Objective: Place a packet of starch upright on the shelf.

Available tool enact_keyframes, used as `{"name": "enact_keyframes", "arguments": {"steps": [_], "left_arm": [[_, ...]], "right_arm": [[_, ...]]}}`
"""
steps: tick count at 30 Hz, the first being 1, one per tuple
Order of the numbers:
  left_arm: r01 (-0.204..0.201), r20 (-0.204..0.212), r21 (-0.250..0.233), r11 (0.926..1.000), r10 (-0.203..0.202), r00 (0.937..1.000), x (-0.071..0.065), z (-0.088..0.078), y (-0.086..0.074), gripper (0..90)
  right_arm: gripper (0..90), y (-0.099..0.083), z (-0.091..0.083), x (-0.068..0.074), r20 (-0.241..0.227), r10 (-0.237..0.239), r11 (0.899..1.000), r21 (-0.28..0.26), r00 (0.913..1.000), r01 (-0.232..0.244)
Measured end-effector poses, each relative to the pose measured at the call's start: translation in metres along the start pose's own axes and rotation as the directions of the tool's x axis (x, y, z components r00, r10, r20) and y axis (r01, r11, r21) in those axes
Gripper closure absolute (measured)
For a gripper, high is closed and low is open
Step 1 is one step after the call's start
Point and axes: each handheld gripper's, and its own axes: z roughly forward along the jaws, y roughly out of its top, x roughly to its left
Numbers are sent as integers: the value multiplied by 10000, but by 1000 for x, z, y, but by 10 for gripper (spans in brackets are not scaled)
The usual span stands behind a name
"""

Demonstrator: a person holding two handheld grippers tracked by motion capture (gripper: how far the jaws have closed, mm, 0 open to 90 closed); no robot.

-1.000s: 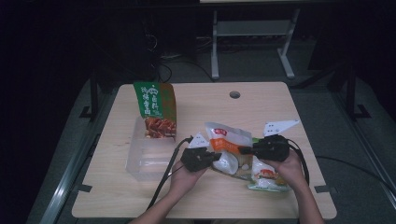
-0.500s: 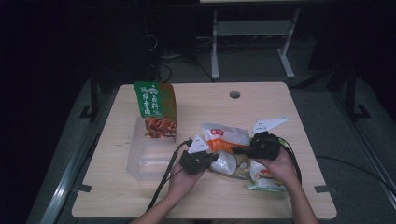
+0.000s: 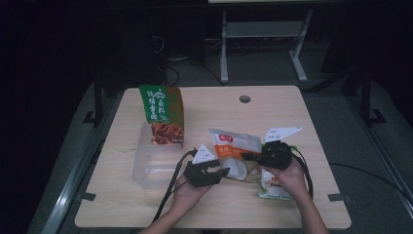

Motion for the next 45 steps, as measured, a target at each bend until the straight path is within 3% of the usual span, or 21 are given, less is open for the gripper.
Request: {"name": "enact_keyframes", "arguments": {"steps": [6,11,12,15,20,21,29,35,38,45], "left_arm": [[-177,-13,71,9998,177,9998,-3,-9,-3,490],[-349,17,51,9994,349,9994,-5,-16,-7,504],[-612,-21,216,9979,613,9981,-7,-18,-8,505],[-795,40,249,9965,794,9968,-11,-22,-11,497],[-790,307,241,9966,782,9965,-14,-30,-15,483],[-779,509,193,9968,768,9957,-14,-34,-17,478],[-1252,538,427,9912,1229,9910,-19,-45,-26,425],[-1169,711,458,9921,1135,9910,-19,-46,-31,395],[-1392,738,365,9896,1363,9879,-18,-47,-32,391],[-1165,917,85,9932,1152,9891,-19,-50,-33,390]], "right_arm": [[900,5,-2,5,63,-259,9994,-223,9996,261],[900,7,-2,4,135,-226,9993,-283,9997,230],[900,8,-1,4,131,-244,9992,-300,9996,248],[900,10,-2,4,207,-197,9992,-329,9996,204],[900,15,-2,4,244,-144,9994,-326,9996,152],[900,18,-3,5,242,-184,9994,-278,9995,191],[900,39,-6,9,308,-393,9990,-207,9988,399],[900,49,-5,9,147,-222,9996,-161,9996,225],[900,52,-4,8,33,-263,9994,-219,9996,264],[900,70,-7,13,-170,-218,9989,-412,9996,211]]}}
